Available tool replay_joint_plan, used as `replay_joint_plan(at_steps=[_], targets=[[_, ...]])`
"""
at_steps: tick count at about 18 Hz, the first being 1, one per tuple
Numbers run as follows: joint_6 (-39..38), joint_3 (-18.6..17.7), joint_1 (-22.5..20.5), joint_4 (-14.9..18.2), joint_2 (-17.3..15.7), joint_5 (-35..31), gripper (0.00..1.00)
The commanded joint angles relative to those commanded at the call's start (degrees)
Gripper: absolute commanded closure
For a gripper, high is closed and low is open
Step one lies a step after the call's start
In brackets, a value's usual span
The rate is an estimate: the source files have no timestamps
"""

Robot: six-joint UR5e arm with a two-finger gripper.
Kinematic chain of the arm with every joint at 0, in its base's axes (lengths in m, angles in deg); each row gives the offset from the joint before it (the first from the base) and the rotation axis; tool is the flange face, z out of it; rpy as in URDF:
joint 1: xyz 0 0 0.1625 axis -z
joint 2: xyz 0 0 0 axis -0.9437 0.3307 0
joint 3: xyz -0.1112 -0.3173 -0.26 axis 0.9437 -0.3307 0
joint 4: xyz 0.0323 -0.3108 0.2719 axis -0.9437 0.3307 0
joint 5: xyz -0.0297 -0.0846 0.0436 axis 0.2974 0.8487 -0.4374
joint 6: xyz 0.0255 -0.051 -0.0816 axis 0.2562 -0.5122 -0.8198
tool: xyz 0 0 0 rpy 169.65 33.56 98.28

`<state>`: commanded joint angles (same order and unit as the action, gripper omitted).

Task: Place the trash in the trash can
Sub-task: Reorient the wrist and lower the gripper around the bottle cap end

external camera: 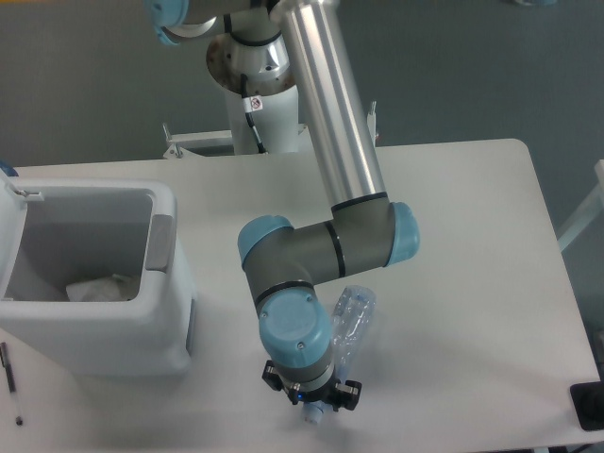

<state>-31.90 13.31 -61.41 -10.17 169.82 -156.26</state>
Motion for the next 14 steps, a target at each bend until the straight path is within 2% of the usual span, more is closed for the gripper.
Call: replay_joint_plan(at_steps=[3, 7, 10, 14], targets=[[0.00, 0.00, -1.76, 0.09, -2.19, 5.27, 0.67], [-0.44, 0.00, -5.01, 0.09, -6.41, 15.90, 0.67], [-0.79, 0.00, -6.85, 0.09, -8.35, 21.96, 0.67], [-6.05, 1.84, -9.58, 0.09, -11.25, 31.46, 0.66]])
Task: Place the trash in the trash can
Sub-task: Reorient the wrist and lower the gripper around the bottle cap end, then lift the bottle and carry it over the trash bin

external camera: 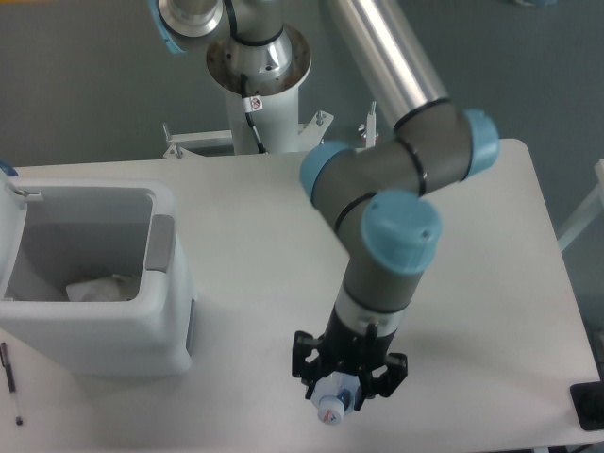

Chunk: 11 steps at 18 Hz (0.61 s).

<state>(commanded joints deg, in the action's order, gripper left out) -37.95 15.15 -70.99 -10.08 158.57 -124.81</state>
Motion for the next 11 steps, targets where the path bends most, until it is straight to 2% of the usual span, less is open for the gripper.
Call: replay_joint_plan(at_steps=[4, 8, 11], targets=[[-2.73, 3.16, -0.45, -0.26, -1.23, 4.85, 0.66], [-8.61, 7.38, -0.36, -3.24, -1.32, 10.55, 0.66], [-12.05, 9.06, -0.45, -6.32, -2.37, 15.30, 0.66]])
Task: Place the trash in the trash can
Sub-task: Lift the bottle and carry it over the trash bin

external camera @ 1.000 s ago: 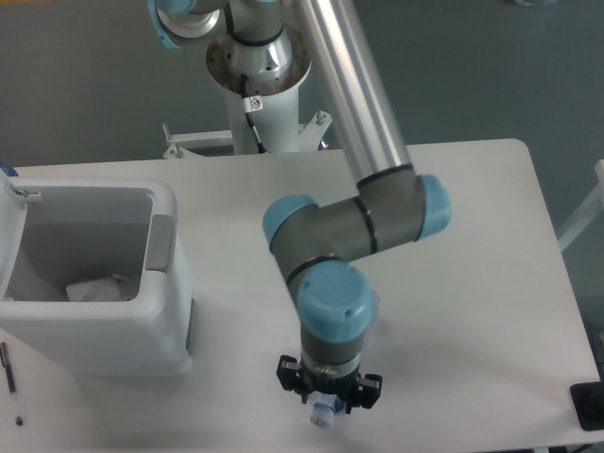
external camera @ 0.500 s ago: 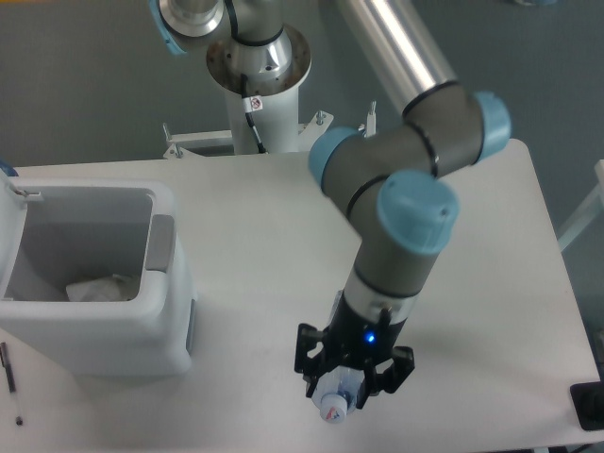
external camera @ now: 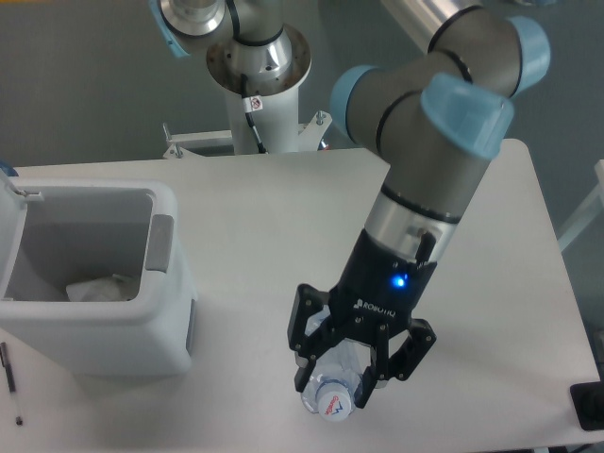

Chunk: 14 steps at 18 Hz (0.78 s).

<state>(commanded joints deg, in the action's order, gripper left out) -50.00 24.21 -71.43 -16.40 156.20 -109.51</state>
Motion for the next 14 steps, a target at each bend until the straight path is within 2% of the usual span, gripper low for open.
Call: replay_joint_plan(at_steps=[10, 14], targets=[[-0.36, -0.52, 2.46, -0.80, -4.14, 10.82, 0.66], [-0.01, -2.10, 5.71, -0.97, -6.15, 11.09, 0.66]])
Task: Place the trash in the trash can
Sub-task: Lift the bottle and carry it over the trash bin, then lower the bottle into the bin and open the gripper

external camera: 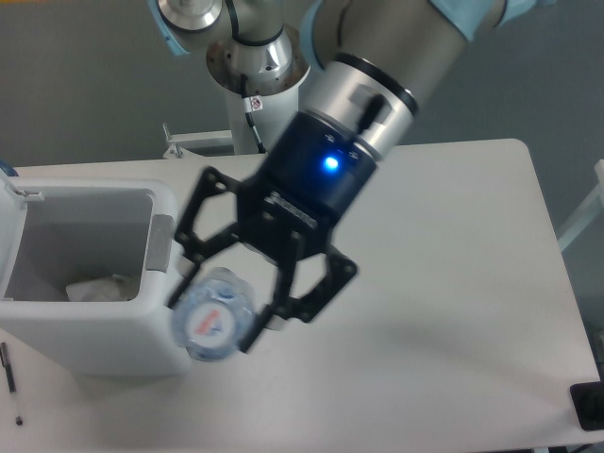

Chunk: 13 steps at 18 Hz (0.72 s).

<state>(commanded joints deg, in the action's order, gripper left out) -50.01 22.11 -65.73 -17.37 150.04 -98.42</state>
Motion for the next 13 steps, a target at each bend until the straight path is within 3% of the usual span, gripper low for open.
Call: replay_joint_plan(at_steps=[3, 8, 13], targets=[[0.79, -2.90, 2.02, -0.61, -2.20, 0.00, 0.66], [2.63, -11.50, 5.01, -5.27, -6.42, -0.09, 0.66], [4.83, -14.06, 6.69, -5.54, -6.60, -0.09, 0.66]])
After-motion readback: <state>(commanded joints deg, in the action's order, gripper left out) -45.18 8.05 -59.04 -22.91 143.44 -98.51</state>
